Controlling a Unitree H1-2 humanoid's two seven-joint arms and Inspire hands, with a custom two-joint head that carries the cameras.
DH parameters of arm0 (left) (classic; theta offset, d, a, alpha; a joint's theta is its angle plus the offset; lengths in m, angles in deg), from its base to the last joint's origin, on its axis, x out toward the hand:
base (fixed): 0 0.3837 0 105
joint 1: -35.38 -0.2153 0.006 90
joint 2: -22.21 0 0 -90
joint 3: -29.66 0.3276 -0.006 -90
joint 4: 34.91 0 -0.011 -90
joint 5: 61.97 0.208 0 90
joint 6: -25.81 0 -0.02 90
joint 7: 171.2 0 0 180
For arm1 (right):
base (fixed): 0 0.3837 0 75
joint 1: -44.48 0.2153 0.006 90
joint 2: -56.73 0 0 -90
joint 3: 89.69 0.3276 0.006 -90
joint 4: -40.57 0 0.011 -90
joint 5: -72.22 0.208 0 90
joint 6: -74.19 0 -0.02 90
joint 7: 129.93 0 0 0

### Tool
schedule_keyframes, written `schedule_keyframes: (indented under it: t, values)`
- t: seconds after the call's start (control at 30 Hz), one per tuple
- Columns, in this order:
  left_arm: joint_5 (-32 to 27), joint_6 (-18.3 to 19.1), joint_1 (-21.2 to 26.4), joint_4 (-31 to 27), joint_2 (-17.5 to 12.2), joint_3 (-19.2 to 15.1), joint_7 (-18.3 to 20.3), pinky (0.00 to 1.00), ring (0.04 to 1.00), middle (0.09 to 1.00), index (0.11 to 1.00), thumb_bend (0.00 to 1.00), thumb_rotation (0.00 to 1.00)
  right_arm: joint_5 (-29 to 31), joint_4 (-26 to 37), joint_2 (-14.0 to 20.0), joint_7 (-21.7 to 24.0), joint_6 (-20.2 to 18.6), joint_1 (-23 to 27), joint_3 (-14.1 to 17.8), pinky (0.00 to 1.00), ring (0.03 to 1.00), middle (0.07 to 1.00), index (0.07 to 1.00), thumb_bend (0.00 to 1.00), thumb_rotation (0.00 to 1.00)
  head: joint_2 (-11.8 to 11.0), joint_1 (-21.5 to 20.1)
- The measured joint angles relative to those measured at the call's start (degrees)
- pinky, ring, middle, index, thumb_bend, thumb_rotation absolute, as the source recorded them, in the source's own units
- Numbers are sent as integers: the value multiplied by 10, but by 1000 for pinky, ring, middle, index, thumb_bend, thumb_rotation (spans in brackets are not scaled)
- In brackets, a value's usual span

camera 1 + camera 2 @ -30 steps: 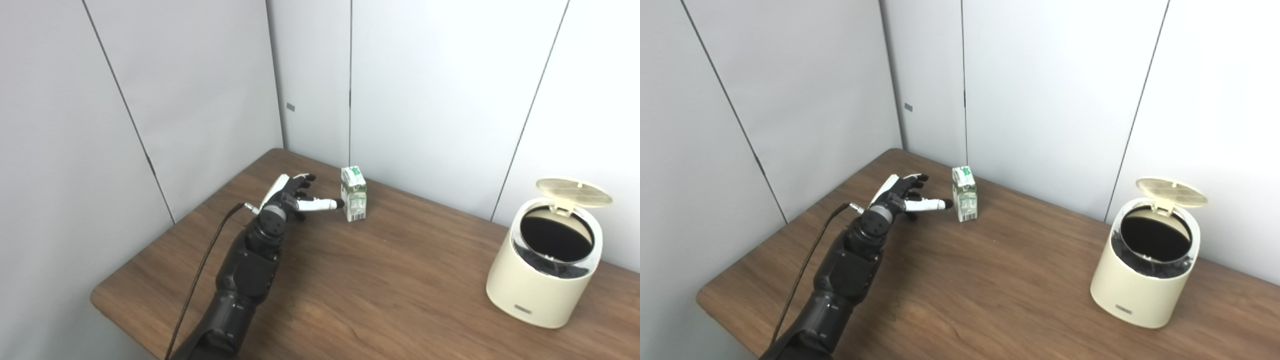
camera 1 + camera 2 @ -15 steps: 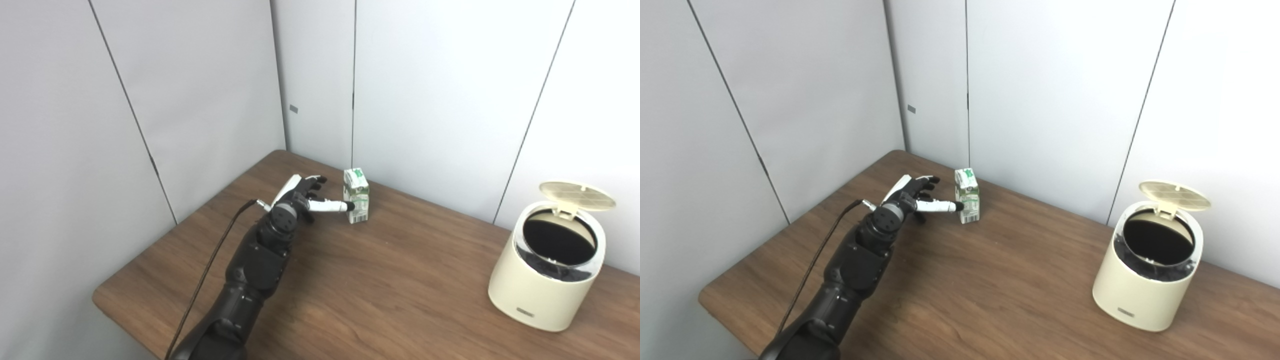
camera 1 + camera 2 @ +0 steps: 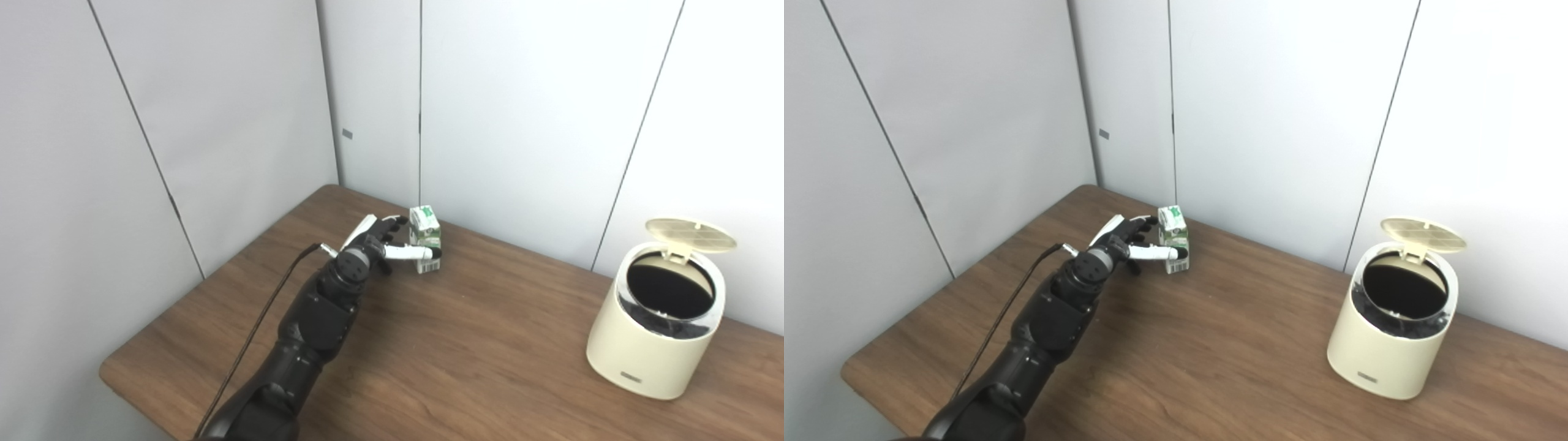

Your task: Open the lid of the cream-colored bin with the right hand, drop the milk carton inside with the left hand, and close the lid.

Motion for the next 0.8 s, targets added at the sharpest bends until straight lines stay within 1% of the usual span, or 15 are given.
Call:
schedule_keyframes:
  t: [0.1, 0.13, 0.27, 0.3, 0.33, 0.4, 0.5, 0.53, 0.57, 0.67, 0.7, 0.73, 0.77, 0.8]
  values:
    - [-8, -1, 7, 5, -4, 9, 4, 819, 909, 943, 955, 1000, 377, 0, 0, 0, 1, -2, 0, 0, 301, 427, 546, 467, 505, 0, 3, -4]
    - [-10, -1, 8, 7, -4, 12, 5, 854, 928, 957, 958, 1000, 379, 0, 0, 0, 1, -2, -1, -1, 300, 428, 542, 460, 505, 0, 3, -4]
    - [-20, -1, 13, 13, -4, 21, 5, 870, 935, 965, 956, 1000, 365, -1, 0, 0, 1, -1, -1, -2, 297, 431, 536, 451, 506, 0, 2, -7]
    - [-21, -1, 14, 14, -4, 22, 4, 870, 931, 961, 943, 1000, 347, -1, 0, 0, 1, -1, -1, -2, 293, 429, 537, 452, 506, 0, 2, -7]
    - [-24, -1, 15, 15, -3, 22, 1, 842, 896, 915, 898, 984, 277, -1, 1, 0, 1, -1, -1, -2, 287, 426, 538, 453, 506, 0, 2, -7]
    - [-34, 0, 16, 17, 10, 4, -25, 791, 839, 839, 831, 953, 193, -1, 6, -2, 1, -6, -4, -3, 282, 425, 540, 452, 506, 0, 0, -11]
    - [-42, -4, 17, 20, 46, -27, -100, 720, 761, 754, 747, 864, 80, 0, 18, -7, 3, -16, -14, -6, 271, 423, 553, 458, 504, 0, 1, -13]
    - [-43, -10, 17, 20, 58, -35, -117, 677, 731, 730, 715, 833, 35, 0, 20, -9, 4, -17, -17, -7, 270, 423, 556, 461, 503, 0, 1, -16]
    - [-46, -18, 17, 22, 67, -42, -134, 667, 724, 725, 706, 827, 25, 0, 21, -9, 4, -17, -17, -8, 271, 423, 557, 461, 503, 0, 2, -17]
    - [-56, -39, 17, 31, 86, -56, -173, 600, 684, 685, 639, 804, 2, -1, 23, -9, 4, -18, -19, -8, 279, 442, 581, 475, 497, 0, 3, -18]
    - [-61, -46, 17, 37, 89, -60, -182, 595, 681, 680, 624, 803, 1, -1, 24, -9, 4, -18, -20, -8, 283, 471, 591, 481, 494, 85, 4, -19]
    - [-65, -53, 19, 43, 90, -62, -192, 591, 671, 667, 601, 802, 0, -1, 24, -10, 4, -18, -20, -8, 287, 488, 599, 485, 492, 129, 4, -19]
    - [-68, -59, 20, 46, 91, -65, -198, 566, 624, 618, 535, 636, 27, -1, 24, -10, 4, -18, -20, -8, 292, 505, 606, 487, 491, 156, 5, -20]
    - [-70, -67, 20, 50, 93, -66, -205, 565, 617, 606, 511, 579, 35, 0, 24, -10, 4, -18, -20, -8, 294, 511, 608, 488, 491, 165, 5, -20]
